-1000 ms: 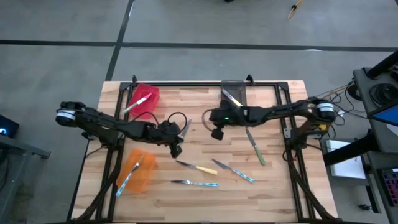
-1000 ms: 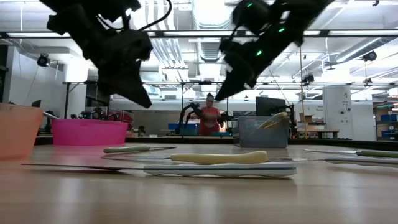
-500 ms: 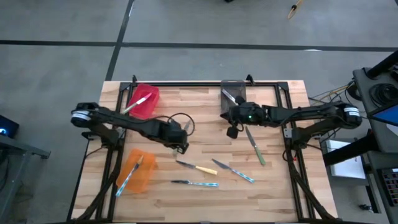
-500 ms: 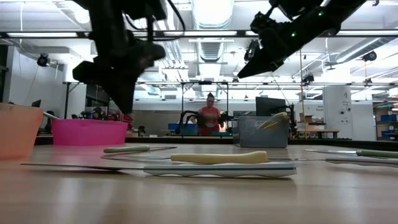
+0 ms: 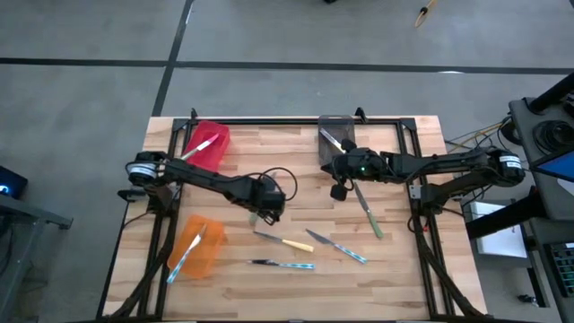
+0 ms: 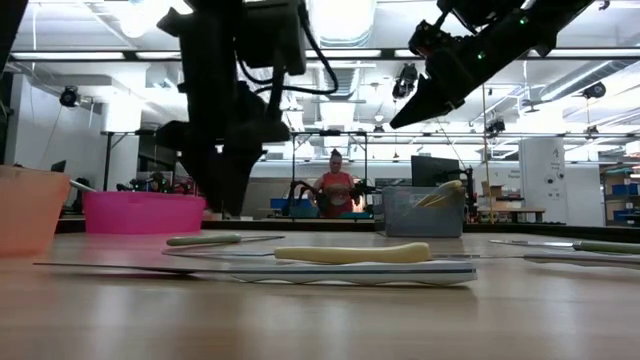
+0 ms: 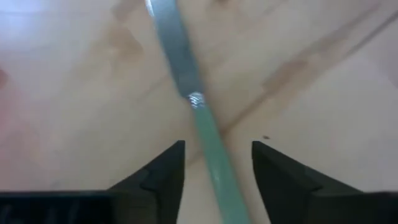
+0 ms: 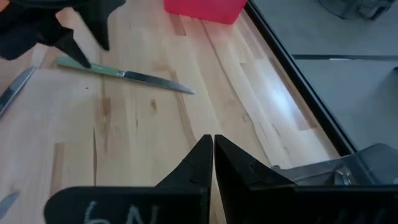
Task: Sort silverware by color (type)
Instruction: Put the left green knife into the red bin
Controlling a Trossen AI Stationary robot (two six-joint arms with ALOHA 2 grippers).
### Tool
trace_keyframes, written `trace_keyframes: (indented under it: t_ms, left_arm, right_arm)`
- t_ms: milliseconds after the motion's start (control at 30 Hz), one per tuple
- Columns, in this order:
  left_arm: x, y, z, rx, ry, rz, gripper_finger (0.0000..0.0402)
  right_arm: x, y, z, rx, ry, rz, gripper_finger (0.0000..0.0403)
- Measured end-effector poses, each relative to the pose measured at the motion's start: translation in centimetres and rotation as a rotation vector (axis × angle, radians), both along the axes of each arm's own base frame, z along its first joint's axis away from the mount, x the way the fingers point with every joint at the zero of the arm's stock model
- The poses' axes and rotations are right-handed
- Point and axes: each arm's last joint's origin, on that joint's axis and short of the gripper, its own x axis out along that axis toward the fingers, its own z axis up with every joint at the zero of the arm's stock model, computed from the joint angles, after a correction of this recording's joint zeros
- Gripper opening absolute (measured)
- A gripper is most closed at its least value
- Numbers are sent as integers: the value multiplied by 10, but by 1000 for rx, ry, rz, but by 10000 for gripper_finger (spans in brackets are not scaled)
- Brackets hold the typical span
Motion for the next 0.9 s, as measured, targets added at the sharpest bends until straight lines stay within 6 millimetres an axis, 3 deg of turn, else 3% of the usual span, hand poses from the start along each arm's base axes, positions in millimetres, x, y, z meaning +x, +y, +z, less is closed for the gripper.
trace_keyframes:
  t_ms: [200, 467, 900]
  left_arm:
    - [-2, 0, -12, 79, -29, -57, 200]
    - [-5, -10, -23, 226, -66, -141, 194]
    - [-12, -10, -42, 221, -132, -124, 194]
  right_arm:
    - [-1, 0, 0, 3, 2, -2, 8]
    - [-1, 0, 0, -1, 3, 1, 8]
    - [-1, 0, 0, -4, 4, 2, 8]
